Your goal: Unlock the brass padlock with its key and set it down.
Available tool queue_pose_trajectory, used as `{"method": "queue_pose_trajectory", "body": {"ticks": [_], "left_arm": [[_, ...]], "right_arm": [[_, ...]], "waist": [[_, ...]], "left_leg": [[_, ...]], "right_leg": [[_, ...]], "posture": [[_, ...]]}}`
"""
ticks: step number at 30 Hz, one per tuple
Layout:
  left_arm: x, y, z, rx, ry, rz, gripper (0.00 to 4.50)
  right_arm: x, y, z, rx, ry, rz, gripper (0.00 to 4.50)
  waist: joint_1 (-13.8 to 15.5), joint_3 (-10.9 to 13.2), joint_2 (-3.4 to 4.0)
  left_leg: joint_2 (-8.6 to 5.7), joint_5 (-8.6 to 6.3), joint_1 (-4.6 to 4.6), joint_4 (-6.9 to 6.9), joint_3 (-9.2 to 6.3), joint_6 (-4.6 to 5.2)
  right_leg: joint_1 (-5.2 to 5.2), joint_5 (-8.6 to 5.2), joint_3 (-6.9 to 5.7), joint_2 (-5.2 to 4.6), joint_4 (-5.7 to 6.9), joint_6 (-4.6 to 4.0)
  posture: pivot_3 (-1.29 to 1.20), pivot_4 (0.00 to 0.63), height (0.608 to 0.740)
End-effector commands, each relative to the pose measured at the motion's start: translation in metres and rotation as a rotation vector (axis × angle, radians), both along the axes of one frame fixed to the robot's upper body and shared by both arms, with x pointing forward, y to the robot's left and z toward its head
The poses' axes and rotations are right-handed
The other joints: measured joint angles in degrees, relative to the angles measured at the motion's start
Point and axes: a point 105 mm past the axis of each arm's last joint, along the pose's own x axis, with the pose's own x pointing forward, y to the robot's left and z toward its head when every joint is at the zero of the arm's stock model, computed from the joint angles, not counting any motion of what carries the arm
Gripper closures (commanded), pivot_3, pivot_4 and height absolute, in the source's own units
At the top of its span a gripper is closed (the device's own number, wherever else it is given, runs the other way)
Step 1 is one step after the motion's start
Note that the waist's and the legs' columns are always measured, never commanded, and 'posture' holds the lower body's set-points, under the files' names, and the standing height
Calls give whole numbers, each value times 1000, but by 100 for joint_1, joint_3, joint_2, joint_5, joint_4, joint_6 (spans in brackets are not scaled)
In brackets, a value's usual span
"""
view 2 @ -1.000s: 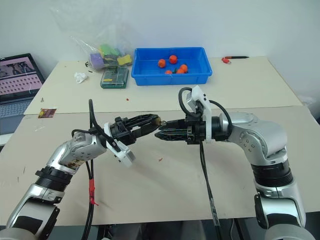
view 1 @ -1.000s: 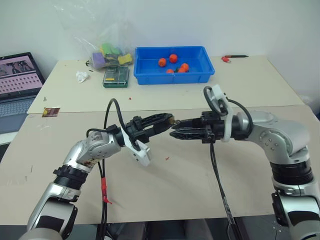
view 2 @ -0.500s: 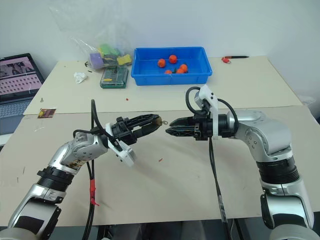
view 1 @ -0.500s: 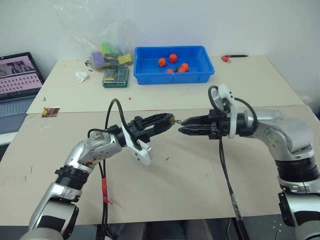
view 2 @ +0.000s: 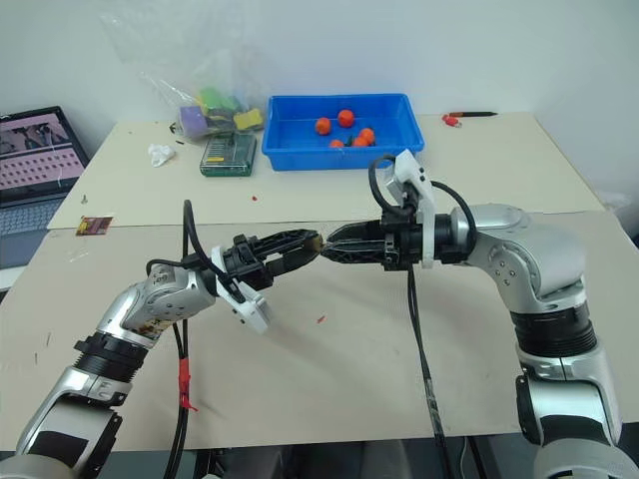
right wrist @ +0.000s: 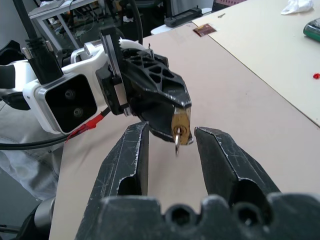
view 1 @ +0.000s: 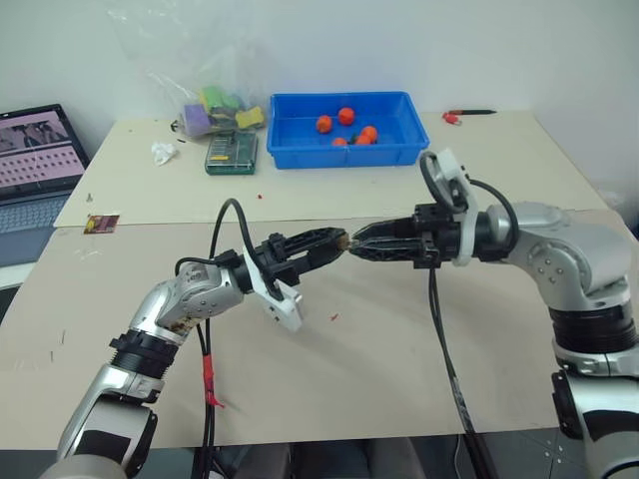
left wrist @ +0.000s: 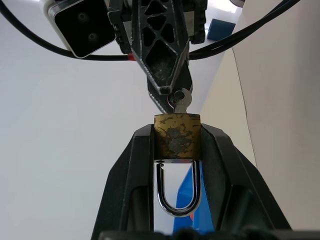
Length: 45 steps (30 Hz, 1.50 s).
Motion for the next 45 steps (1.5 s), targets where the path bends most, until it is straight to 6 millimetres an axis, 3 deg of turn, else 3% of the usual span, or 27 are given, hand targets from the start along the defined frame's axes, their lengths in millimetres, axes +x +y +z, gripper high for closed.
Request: {"method": "queue_pose_trajectory", "body": {"ticks": [1,16,17,18,20,22,33,34,39,41,43,45], "left_arm": [[0,1,11,-32,-31,-3,3653],[2,0,14,-38,-37,6,3653],[2,0,14,-37,-38,6,3653],[2,0,15,-40,-40,7,3653],[3,0,17,-45,-43,7,3653],[3,-1,18,-49,-45,7,3653],[8,4,23,-83,-7,29,3653],[9,5,23,-93,5,28,2687],[13,16,18,-67,58,50,850],[10,17,0,-31,245,8,89],[9,20,-19,9,474,-5,34],[9,25,-26,-2,627,-6,34]], "right_arm": [[0,7,9,8,-43,15,2629],[11,14,7,30,-47,-9,2629],[12,14,7,32,-46,-11,3128],[12,14,8,32,-46,-13,3236],[12,14,8,30,-46,-12,3982],[12,14,8,28,-45,-10,4377],[11,14,0,-3,-54,2,4381],[11,14,0,-3,-55,2,4381],[13,12,-1,-9,-55,2,4381],[14,10,-2,-15,-56,-1,4381],[13,7,0,-21,-62,-1,4381],[13,5,2,-20,-68,2,4381]], "waist": [[1,0,0],[-6,0,0],[-6,0,0],[-7,0,0],[-6,0,0],[-8,0,0],[-11,0,0],[-11,0,0],[-17,0,0],[-26,0,0],[-29,0,1],[-35,0,1]], "left_leg": [[-1,0,0,1,0,0],[-1,0,0,1,-1,-1],[-1,0,0,0,-1,-1],[-1,0,0,0,-1,-1],[-1,0,0,0,-1,-1],[-1,0,-1,0,-1,-1],[-1,0,0,0,-1,-1],[-1,1,0,0,-1,-1],[-1,0,0,1,-1,-1],[-1,1,0,0,-1,-1],[-1,-1,0,0,-1,1],[-2,-11,0,1,-1,19]], "right_leg": [[0,0,0,0,0,0],[-1,0,0,0,2,0],[-1,0,0,0,1,0],[-1,0,0,-1,1,0],[-2,0,0,0,2,0],[-2,0,0,0,2,0],[-2,0,0,0,2,0],[-2,0,0,0,2,0],[-2,0,0,0,3,0],[-2,0,0,0,3,0],[-4,0,1,-1,7,0],[-5,0,1,-1,9,0]], "posture": [[0,150,740],[0,150,740],[0,150,740],[0,150,740],[0,150,740],[0,150,740],[0,150,740],[0,150,740],[0,150,740],[0,150,740],[0,150,740],[0,150,740]]}}
